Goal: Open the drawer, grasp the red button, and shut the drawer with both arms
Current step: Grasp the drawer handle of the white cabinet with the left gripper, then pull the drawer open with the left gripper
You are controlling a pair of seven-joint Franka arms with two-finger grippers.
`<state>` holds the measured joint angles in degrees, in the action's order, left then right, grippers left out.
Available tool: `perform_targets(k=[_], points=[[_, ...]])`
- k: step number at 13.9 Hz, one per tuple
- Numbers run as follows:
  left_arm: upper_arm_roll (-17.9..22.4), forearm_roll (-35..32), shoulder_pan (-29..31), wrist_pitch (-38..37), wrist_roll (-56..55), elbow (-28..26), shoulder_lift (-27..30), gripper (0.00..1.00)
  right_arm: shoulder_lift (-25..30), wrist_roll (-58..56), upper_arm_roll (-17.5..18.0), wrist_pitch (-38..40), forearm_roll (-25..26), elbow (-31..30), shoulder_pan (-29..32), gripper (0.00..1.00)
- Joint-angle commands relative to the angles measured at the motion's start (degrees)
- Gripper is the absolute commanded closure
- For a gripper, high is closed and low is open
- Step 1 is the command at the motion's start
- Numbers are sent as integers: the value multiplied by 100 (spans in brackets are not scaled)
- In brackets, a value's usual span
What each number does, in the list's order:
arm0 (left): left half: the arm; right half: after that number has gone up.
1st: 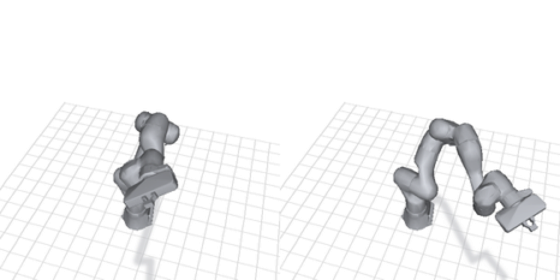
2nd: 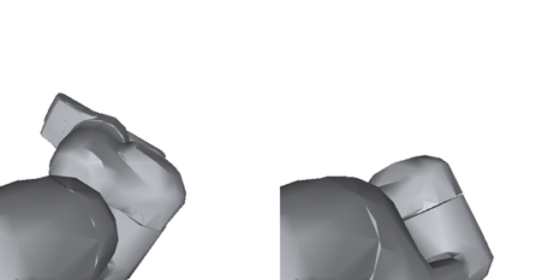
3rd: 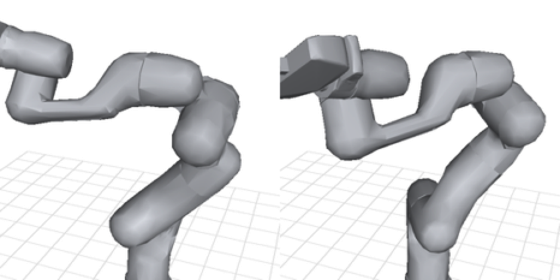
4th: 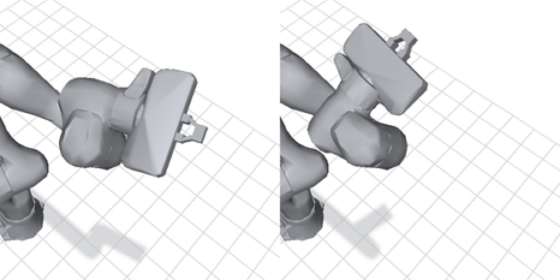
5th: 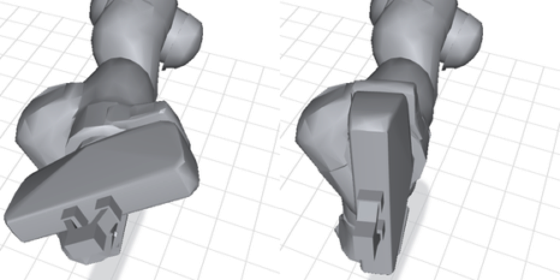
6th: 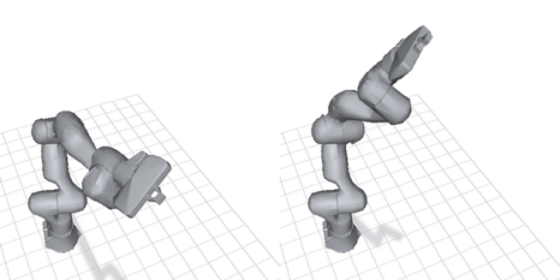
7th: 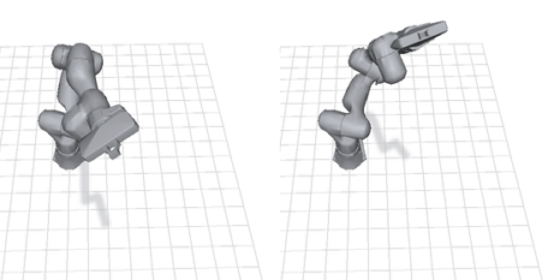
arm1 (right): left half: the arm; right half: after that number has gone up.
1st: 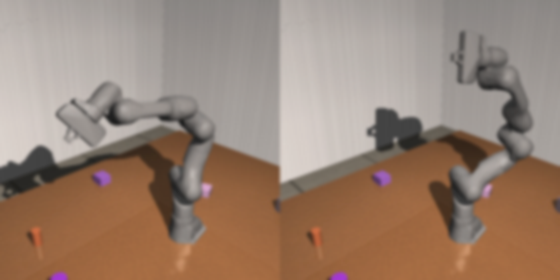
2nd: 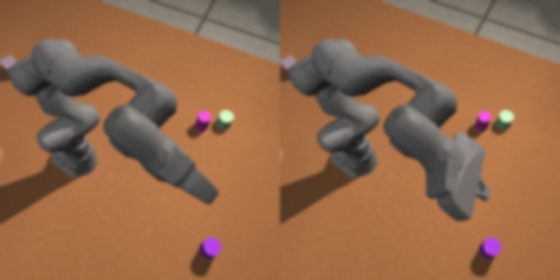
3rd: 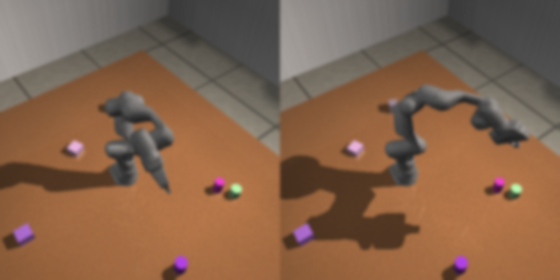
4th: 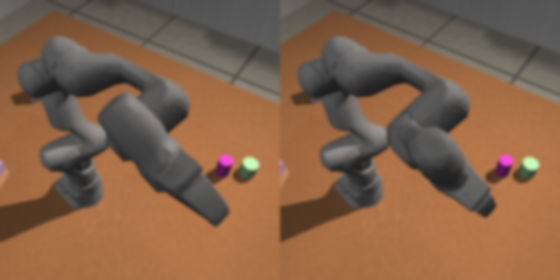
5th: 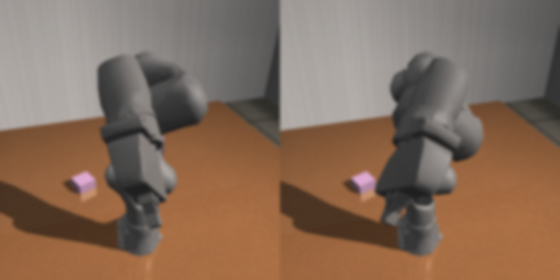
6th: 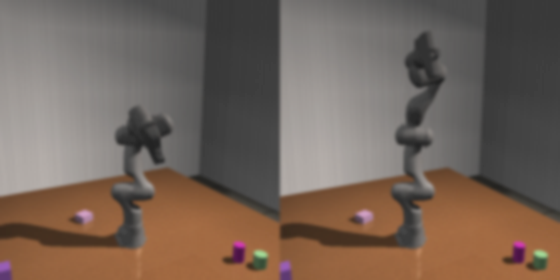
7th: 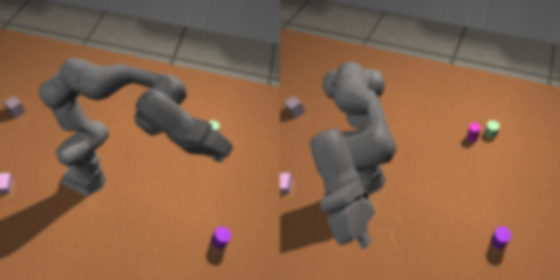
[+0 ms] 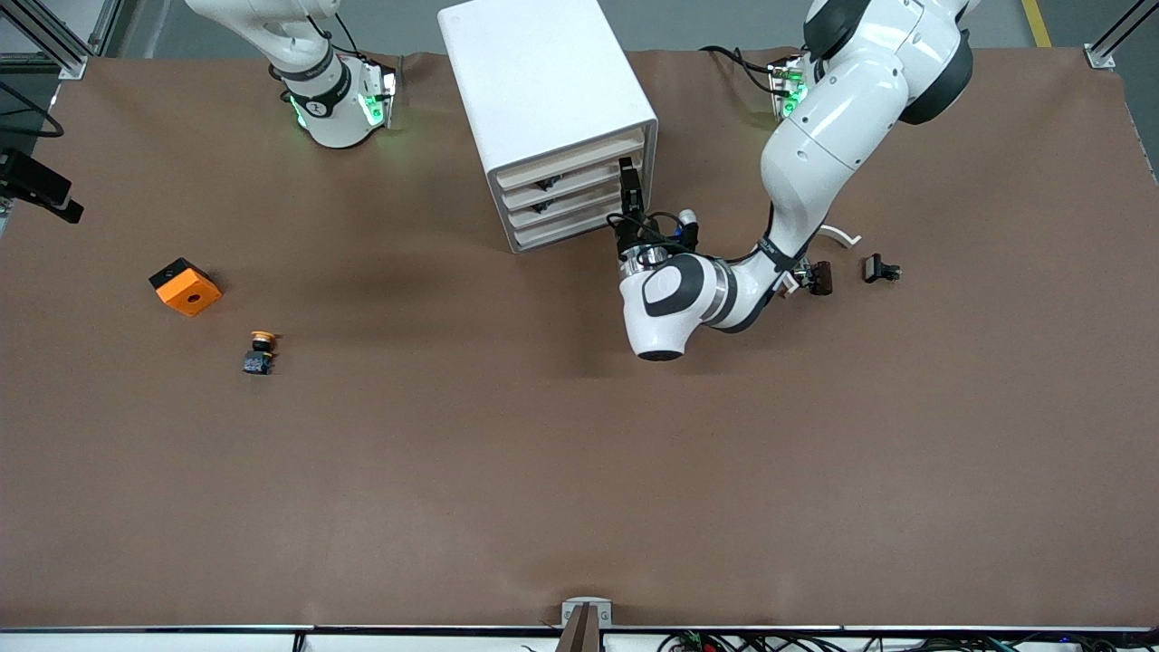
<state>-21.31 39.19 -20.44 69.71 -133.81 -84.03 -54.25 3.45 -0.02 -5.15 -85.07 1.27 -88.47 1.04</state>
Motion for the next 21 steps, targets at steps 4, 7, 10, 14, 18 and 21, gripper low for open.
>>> perform_targets(k=[4, 7, 10, 14, 18, 21], points=[[4, 229, -100, -80, -101, 54, -25, 100, 156, 2, 41, -45, 67, -144, 19, 0], [65, 335, -91, -72, -92, 71, -33, 100, 165, 11, 32, -36, 22, -144, 28, 0], [65, 335, -65, -71, -92, 89, -69, 100, 165, 28, 23, -45, 5, -144, 28, 0], [144, 352, 32, -71, -92, 115, -60, 100, 165, 37, 15, -54, -126, -135, 37, 0], [337, 387, 181, -63, -92, 212, -60, 100, 156, 20, 6, -63, -215, -127, 46, 0], [434, 387, 330, -36, -84, 326, -68, 100, 104, 2, 14, -1, -189, -4, 37, 0]])
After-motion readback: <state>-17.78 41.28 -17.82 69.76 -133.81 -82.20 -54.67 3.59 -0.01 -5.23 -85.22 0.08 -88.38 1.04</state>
